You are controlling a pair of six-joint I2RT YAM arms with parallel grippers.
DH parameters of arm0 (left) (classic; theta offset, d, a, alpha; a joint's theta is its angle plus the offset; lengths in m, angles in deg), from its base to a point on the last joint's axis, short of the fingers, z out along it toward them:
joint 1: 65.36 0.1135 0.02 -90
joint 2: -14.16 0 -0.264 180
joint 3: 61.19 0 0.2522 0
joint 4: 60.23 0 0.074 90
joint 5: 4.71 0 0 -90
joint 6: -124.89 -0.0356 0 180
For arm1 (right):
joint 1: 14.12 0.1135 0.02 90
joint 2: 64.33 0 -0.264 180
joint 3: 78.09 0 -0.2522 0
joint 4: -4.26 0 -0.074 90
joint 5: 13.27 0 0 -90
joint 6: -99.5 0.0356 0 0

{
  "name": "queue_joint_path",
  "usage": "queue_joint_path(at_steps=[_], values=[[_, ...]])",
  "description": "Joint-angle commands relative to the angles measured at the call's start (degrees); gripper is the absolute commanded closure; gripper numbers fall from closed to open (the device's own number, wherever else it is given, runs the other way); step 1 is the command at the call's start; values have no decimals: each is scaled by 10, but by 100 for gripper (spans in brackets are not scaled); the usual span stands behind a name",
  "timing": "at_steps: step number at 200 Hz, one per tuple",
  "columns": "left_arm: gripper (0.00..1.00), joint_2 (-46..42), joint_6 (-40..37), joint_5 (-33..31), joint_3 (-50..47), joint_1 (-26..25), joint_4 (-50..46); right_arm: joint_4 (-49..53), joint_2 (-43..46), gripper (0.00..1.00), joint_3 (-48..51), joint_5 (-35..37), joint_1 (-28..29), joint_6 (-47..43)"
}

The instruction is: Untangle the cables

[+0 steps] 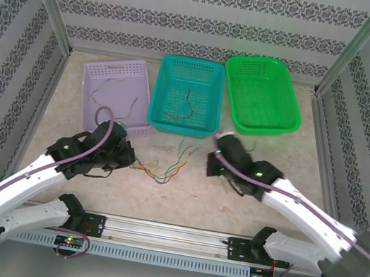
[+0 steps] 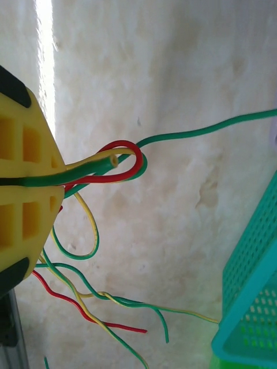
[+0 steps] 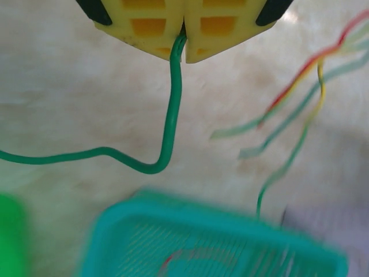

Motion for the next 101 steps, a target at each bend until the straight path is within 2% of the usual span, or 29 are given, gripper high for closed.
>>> queue_joint_path(at_steps=[1,22,39,62,101], values=[[100,38,-8,52,-5,-6,113,51,38,100,-26,21,-76,-19],[100,90,4,65,-1,-17,161,31,48,100,-67,-36,-157,-43],[100,136,23,61,1,-27,193,8,38,100,-97,-101,-202,-59],[100,201,60,33,-3,-40,245,-42,24,100,-108,-191,-222,-92],[100,312,119,2,-18,-49,363,-94,10,100,-93,-292,-221,-147]])
